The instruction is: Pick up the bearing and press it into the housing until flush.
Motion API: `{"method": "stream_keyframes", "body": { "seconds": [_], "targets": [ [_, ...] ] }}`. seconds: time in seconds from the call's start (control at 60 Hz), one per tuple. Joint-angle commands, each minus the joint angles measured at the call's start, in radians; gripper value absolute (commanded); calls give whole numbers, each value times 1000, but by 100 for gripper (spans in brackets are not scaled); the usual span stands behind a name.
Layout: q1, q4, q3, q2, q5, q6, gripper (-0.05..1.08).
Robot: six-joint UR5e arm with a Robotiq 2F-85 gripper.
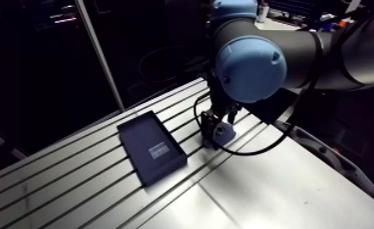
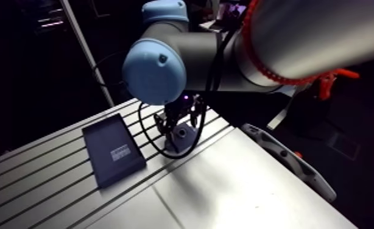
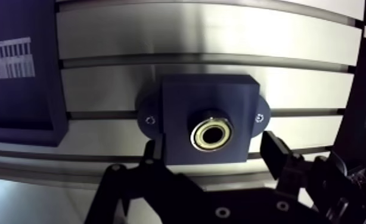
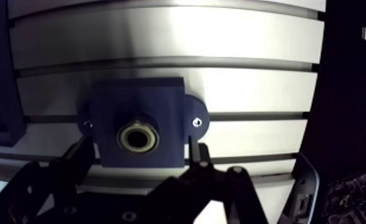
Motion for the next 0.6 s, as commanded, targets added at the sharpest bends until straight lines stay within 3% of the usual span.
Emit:
{"method": "stream_keyframes", "body": {
  "seconds": [0.017, 0.433, 0.483, 0.517, 0.55, 0.567, 0.583, 0.6],
  "targets": [
    [-1, 5, -10, -12, 2, 15, 0],
    [1, 87, -45, -48, 7, 73, 3],
    [2, 101, -48, -59, 8, 75, 11],
    [4, 113, -56, -63, 7, 78, 31],
    [4, 113, -56, -63, 7, 78, 31],
    [4, 120, -60, -63, 7, 86, 43],
    [4, 120, -60, -63, 7, 86, 43],
    [4, 126, -65, -62, 7, 99, 56]
  ]
}}
